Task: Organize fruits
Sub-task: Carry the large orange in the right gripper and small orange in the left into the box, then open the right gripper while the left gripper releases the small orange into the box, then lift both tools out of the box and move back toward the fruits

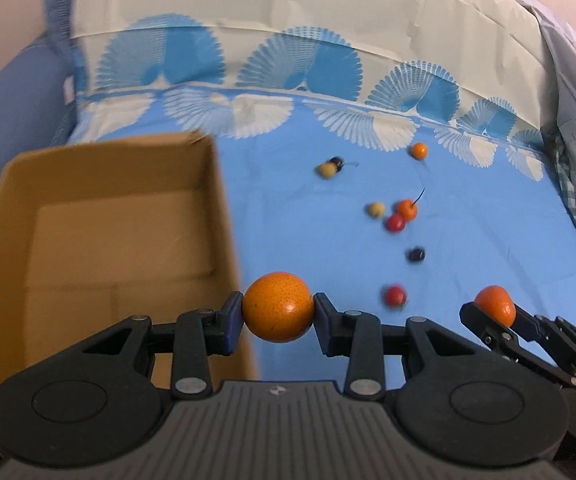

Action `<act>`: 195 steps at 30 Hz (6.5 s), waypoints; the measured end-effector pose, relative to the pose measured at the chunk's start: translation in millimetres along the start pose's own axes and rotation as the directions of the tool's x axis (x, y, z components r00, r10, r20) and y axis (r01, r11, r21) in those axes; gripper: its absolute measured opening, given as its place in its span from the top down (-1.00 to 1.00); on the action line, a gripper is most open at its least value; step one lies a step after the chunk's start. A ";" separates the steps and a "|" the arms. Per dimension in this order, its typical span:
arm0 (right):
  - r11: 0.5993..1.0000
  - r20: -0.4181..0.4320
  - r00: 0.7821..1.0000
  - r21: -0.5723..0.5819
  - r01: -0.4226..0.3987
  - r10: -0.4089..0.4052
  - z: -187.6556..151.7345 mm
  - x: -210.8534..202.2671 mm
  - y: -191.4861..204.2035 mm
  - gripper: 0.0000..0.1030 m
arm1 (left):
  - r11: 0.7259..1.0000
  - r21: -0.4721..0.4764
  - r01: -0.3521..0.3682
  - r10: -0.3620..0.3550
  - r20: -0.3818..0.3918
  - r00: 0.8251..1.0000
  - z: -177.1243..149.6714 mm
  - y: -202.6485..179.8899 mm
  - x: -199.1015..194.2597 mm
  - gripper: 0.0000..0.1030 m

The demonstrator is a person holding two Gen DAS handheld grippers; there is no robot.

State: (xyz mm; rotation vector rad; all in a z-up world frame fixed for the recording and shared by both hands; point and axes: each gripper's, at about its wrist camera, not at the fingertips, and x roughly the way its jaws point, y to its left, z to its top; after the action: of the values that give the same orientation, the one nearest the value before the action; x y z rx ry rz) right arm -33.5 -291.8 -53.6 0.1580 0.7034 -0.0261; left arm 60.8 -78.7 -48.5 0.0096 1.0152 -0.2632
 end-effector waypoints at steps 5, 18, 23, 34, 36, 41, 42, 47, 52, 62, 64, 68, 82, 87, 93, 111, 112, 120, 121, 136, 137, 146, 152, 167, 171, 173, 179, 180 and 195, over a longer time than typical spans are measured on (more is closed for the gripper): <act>0.996 -0.050 0.996 -0.055 -0.074 0.071 -24.3 -36.7 41.5 0.24 | 1.000 -0.030 -0.009 0.008 -0.008 1.000 -52.2 34.8 -42.1 0.19; 0.981 -0.100 0.988 -0.139 -0.134 0.120 -59.2 -87.8 120.8 0.24 | 0.995 -0.080 -0.065 0.064 -0.012 0.998 -152.2 99.1 -90.1 0.19; 0.973 -0.101 0.987 -0.183 -0.138 0.121 -60.4 -95.5 140.3 0.24 | 0.992 -0.110 -0.058 0.061 0.025 0.998 -159.7 112.1 -102.1 0.19; 0.966 -0.099 0.989 -0.226 -0.128 0.108 -62.4 -101.3 155.5 0.24 | 0.990 -0.136 -0.040 0.048 0.055 0.997 -162.7 120.0 -109.9 0.19; 0.965 -0.099 0.989 -0.228 -0.126 0.106 -62.4 -101.2 156.3 0.24 | 0.989 -0.142 -0.040 0.048 0.056 0.997 -162.8 122.2 -109.8 0.19; 0.965 -0.104 0.989 -0.231 -0.127 0.106 -62.9 -99.9 156.6 0.24 | 0.987 -0.155 -0.041 0.051 0.056 0.997 -162.8 126.9 -109.2 0.19; 0.965 -0.105 0.989 -0.230 -0.127 0.105 -62.9 -99.3 156.6 0.24 | 0.987 -0.157 -0.042 0.051 0.056 0.997 -162.6 127.7 -108.9 0.19; 0.965 -0.111 0.988 -0.231 -0.127 0.104 -64.1 -96.5 155.0 0.24 | 0.986 -0.163 -0.045 0.055 0.055 0.997 -161.4 131.0 -107.8 0.19; 0.966 -0.117 0.988 -0.229 -0.125 0.100 -63.7 -92.9 155.1 0.24 | 0.984 -0.173 -0.044 0.054 0.053 0.997 -160.4 135.6 -106.2 0.19; 0.964 -0.110 0.990 -0.240 -0.115 0.091 -59.2 -85.8 160.2 0.24 | 0.979 -0.196 -0.053 0.065 0.055 0.996 -153.1 149.1 -102.3 0.19; 0.962 -0.111 0.989 -0.247 -0.119 0.094 -56.9 -82.8 162.6 0.24 | 0.979 -0.197 -0.057 0.070 0.059 0.996 -149.5 152.3 -101.5 0.19; 0.958 -0.111 0.988 -0.258 -0.128 0.103 -51.1 -75.2 169.9 0.24 | 0.977 -0.200 -0.070 0.085 0.070 0.994 -137.7 158.8 -99.6 0.19; 0.937 -0.153 0.980 -0.304 -0.172 0.130 -33.1 -19.7 203.6 0.24 | 0.974 -0.200 -0.104 0.113 0.037 0.993 -99.4 178.3 -61.8 0.19; 0.928 -0.179 0.975 -0.323 -0.183 0.130 -30.1 6.9 213.2 0.24 | 0.976 -0.184 -0.120 0.123 0.005 0.992 -91.8 182.8 -39.2 0.20; 0.923 -0.228 0.966 -0.334 -0.192 0.118 -32.4 41.4 221.2 0.24 | 0.977 -0.159 -0.141 0.137 -0.033 0.990 -84.2 184.2 -12.3 0.20; 0.919 -0.337 0.939 -0.343 -0.194 0.072 -49.3 89.0 222.6 0.24 | 0.981 -0.073 -0.178 0.164 -0.164 0.973 -86.2 182.6 58.3 0.19; 0.918 -0.337 0.939 -0.346 -0.192 0.070 -49.3 90.3 222.8 0.24 | 0.981 -0.072 -0.179 0.165 -0.169 0.972 -86.7 182.9 60.6 0.20; 0.915 -0.340 0.938 -0.355 -0.192 0.065 -49.1 95.5 223.8 0.24 | 0.979 -0.074 -0.192 0.175 -0.197 0.965 -88.2 188.6 69.8 0.19; 0.915 -0.339 0.938 -0.354 -0.191 0.065 -49.2 95.4 223.9 0.24 | 0.978 -0.075 -0.193 0.175 -0.199 0.964 -87.8 189.0 70.2 0.19; 0.905 -0.333 0.942 -0.385 -0.183 0.049 -51.5 101.1 231.2 0.24 | 0.976 -0.102 -0.195 0.167 -0.235 0.958 -88.6 194.5 78.8 0.19; 0.905 -0.332 0.942 -0.385 -0.183 0.050 -51.3 100.6 231.0 0.24 | 0.975 -0.104 -0.194 0.166 -0.237 0.957 -88.4 194.6 79.3 0.19; 0.896 -0.336 0.940 -0.401 -0.194 0.053 -52.0 101.4 236.1 0.24 | 0.976 -0.095 -0.196 0.169 -0.234 0.957 -87.6 195.2 80.8 0.19; 0.904 -0.339 0.940 -0.386 -0.184 0.047 -50.4 101.3 236.0 0.15 | 0.984 -0.095 -0.150 0.128 -0.207 0.970 -85.0 195.5 75.6 -0.64; 0.917 -0.167 0.986 -0.391 -0.084 0.019 -36.0 14.3 214.5 -0.81 | 0.967 -0.120 -0.224 0.230 0.034 0.973 -100.4 182.5 -42.2 -1.00; 0.931 -0.143 0.989 -0.356 -0.074 0.024 -44.0 -19.3 203.0 -0.85 | 0.951 -0.174 -0.257 0.267 0.034 0.963 -128.0 184.0 -69.1 -1.00; 0.940 -0.129 0.991 -0.331 -0.076 0.035 -47.3 -32.2 198.7 -0.86 | 0.944 -0.200 -0.261 0.273 0.036 0.961 -143.6 184.9 -79.3 -1.00; 0.949 -0.079 0.995 -0.302 -0.088 0.067 -54.9 -63.9 194.8 -0.90 | 0.946 -0.183 -0.266 0.278 0.041 0.960 -169.6 167.8 -94.7 -1.00; 0.947 -0.070 0.995 -0.308 -0.093 0.075 -56.3 -68.8 195.4 -0.92 | 0.948 -0.176 -0.265 0.278 0.053 0.959 -170.9 163.0 -97.8 -1.00; 0.945 -0.003 0.991 -0.302 -0.126 0.131 -64.6 -110.1 187.5 -0.98 | 0.956 -0.105 -0.275 0.289 0.153 0.945 -177.1 122.6 -125.1 -1.00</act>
State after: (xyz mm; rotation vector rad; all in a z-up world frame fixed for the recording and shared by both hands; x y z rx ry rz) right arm -144.5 -99.9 -5.5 -0.0905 0.6706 0.2046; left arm -122.7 89.6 -51.2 0.0572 0.8446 0.0410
